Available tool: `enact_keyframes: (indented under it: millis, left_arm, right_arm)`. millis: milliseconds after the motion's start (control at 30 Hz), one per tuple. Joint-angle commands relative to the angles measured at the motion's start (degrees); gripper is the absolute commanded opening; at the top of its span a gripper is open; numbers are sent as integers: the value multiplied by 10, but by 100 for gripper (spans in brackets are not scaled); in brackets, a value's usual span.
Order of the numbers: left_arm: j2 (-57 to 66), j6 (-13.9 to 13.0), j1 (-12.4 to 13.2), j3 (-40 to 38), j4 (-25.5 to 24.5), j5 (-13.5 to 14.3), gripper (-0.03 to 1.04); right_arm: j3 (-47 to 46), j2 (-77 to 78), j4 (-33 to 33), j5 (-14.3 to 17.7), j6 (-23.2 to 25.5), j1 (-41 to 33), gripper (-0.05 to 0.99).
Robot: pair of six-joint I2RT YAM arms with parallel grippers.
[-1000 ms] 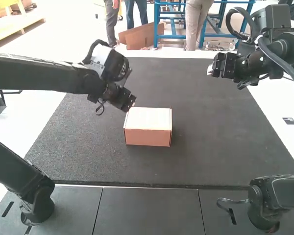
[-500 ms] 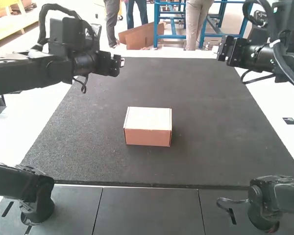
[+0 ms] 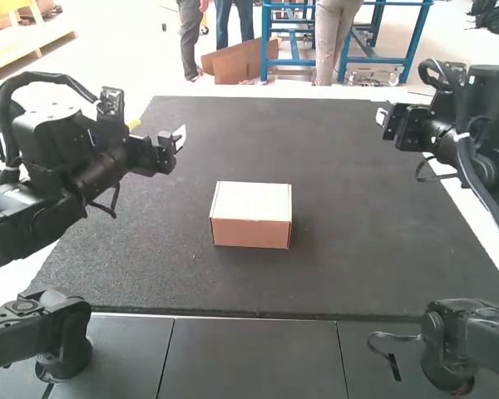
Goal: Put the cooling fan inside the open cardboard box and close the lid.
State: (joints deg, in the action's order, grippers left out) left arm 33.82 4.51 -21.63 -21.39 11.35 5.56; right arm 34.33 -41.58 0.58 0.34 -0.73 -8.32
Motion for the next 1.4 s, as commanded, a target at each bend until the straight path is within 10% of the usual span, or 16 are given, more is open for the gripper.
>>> enact_keyframes:
  millis: [0, 400, 933, 1367]
  left_arm:
    - [-50, -5, 10, 35, 22, 0, 97]
    - [-281, -7, 16, 188, 33, -3, 96]
    - [-338, -14, 29, 215, -118, 8, 97]
    - [-338, -23, 153, 215, -125, 8, 97]
  right_arm:
    - [-30, 23, 24, 3, -36, 15, 91]
    - [-147, 40, 157, 5, -70, 22, 90]
    - [-243, 84, 201, -29, -98, 59, 90]
    - [-316, 295, 134, -32, -97, 59, 90]
